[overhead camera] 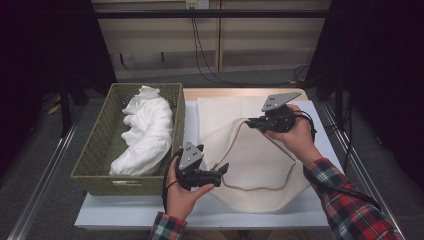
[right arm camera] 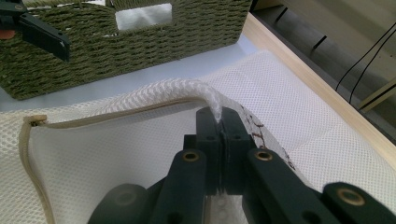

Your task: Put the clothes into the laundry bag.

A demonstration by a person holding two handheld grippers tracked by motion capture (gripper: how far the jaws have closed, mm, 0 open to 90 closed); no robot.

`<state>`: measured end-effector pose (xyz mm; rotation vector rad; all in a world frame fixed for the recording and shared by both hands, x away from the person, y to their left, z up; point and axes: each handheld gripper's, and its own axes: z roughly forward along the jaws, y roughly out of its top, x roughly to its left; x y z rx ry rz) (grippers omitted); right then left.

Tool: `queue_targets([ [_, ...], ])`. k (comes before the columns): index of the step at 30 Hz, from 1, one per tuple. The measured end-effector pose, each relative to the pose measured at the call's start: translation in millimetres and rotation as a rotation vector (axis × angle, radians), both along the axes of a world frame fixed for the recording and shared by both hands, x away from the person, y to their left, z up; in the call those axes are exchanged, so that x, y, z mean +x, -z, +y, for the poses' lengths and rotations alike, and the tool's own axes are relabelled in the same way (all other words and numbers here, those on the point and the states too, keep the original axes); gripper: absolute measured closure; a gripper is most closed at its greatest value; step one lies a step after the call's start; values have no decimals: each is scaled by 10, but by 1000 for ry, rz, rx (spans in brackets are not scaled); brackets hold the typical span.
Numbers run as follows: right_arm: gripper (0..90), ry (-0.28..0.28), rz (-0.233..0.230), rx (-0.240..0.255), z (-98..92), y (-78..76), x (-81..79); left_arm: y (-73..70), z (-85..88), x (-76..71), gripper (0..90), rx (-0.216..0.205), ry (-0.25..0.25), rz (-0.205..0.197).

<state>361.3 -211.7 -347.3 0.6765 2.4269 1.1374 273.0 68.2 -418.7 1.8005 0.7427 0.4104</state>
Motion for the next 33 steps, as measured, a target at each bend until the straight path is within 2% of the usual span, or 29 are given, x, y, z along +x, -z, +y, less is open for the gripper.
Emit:
queue_targets([
  [7, 886, 6, -2, 12, -44, -42, 28, 18, -29, 24, 31, 0, 16, 17],
  [9, 886, 5, -3, 15, -56, -45, 32, 9, -32, 37, 31, -10, 11, 25],
  [13, 886, 4, 1, 23, -69, -36, 42, -23, -57, 73, 31, -2, 10, 33],
  [19, 886, 2, 0, 34, -68, -9, 47, -165, -96, 184, 31, -7, 21, 37],
  [20, 886, 5, 2, 37, -69, -5, 46, -187, -101, 207, 31, -16, 18, 49],
  [24, 886, 3, 2, 39, -72, 8, 39, -264, -110, 316, 31, -11, -12, 49],
  [28, 886, 1, 0, 41, -73, 16, 29, -328, -129, 404, 31, 22, -30, 46],
  [31, 886, 1, 2, 39, -78, 27, 24, -383, -143, 463, 31, 4, -26, 54],
  [33, 886, 6, 4, 43, -82, 31, 25, -427, -147, 502, 31, 11, -31, 44],
])
